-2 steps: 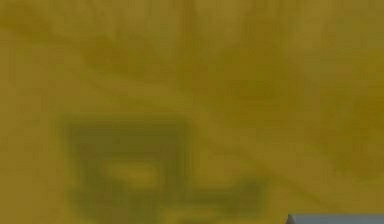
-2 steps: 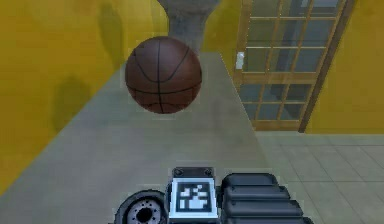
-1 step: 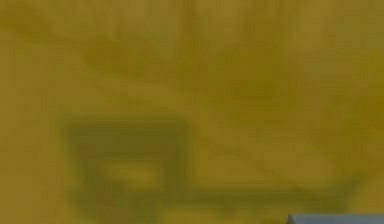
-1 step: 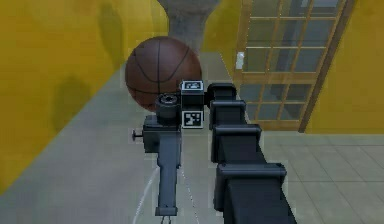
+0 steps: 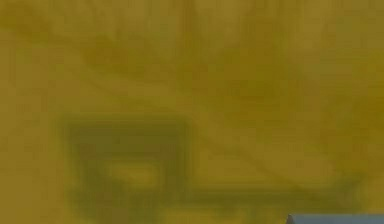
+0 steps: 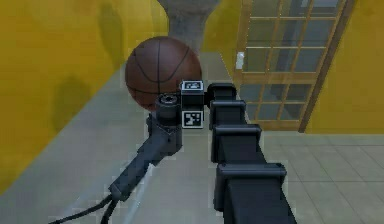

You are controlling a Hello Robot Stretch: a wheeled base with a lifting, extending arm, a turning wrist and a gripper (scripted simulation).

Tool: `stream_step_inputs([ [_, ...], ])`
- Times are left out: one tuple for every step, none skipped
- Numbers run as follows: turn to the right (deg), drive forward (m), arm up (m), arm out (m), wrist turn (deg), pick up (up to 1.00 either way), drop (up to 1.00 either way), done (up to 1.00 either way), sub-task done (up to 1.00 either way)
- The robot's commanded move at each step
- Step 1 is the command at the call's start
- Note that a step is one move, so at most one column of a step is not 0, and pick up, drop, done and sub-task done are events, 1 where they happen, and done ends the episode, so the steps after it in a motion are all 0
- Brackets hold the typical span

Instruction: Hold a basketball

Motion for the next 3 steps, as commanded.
stream_step_inputs([
  [0.0, 0.00, 0.00, 0.00, 45.0, 0.00, 0.00, 0.00, 0.00],
  [0.0, 0.00, 0.00, 0.00, 45.0, 0.00, 0.00, 0.00, 0.00],
  [0.0, 0.00, 0.00, 0.00, 30.0, 0.00, 0.00, 0.00, 0.00],
])
